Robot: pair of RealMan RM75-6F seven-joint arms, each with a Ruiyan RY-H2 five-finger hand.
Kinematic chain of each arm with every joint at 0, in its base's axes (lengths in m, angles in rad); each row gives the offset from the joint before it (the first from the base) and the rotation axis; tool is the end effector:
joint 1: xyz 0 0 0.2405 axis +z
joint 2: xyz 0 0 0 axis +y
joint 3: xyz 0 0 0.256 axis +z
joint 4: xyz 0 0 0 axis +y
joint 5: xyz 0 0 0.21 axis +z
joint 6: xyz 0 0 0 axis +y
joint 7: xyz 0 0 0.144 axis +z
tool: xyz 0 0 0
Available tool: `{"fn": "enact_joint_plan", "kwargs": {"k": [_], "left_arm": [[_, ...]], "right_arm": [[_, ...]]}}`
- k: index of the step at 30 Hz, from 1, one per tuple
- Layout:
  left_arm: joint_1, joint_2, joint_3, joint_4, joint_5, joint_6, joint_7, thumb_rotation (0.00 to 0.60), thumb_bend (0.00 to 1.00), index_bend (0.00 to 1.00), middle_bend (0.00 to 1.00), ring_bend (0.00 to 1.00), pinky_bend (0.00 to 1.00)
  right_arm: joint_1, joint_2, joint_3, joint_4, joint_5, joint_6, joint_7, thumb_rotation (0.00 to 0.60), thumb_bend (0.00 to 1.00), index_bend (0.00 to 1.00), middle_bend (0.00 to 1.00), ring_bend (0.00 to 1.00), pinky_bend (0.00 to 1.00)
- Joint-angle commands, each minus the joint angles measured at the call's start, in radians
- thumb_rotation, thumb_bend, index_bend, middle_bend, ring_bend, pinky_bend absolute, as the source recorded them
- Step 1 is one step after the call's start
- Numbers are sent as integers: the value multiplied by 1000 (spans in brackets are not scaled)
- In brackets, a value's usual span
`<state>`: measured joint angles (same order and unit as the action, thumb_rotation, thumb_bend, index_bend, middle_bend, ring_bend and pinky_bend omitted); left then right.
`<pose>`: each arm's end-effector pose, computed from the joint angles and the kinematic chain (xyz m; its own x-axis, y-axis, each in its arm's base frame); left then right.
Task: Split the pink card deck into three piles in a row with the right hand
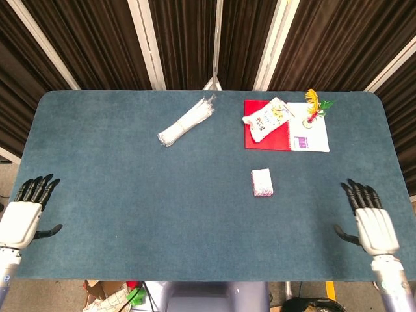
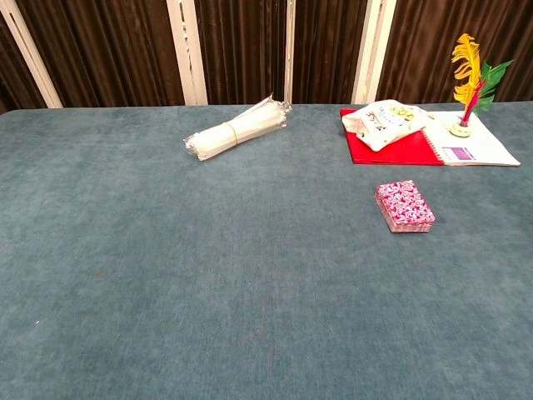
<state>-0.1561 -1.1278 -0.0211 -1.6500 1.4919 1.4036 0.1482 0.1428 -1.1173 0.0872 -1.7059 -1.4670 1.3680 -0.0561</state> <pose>-0.2970 0.1950 0.1383 0.4923 0.0794 0.8668 0.8699 -0.0814 -0.4866 -0.2870 -0.2035 0.1420 0.3591 -0.0698 0.9307 -0.9331 -0.0483 0.3564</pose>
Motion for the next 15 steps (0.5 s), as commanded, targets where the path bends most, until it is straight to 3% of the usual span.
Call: {"fn": "enact_joint_plan", "kwargs": {"k": [1,8,15], "left_arm": [[-1,2,-3,-5,2,2,-10,600,0,0,0,0,0],[-3,5,-2,-2,7,1,-25,600,0,0,0,0,0],[-10,15,-8,-3,-7,-17,-62,600,0,0,0,0,0]], "right_arm": [[73,-14,38,-50,43,-86,-77,600,269,0,0,0,0],[232,-115,112,-69,197,-258,-293,600,258,0,0,0,0],[377,-251,156,4,397,-377,-463,600,236,0,0,0,0]]}}
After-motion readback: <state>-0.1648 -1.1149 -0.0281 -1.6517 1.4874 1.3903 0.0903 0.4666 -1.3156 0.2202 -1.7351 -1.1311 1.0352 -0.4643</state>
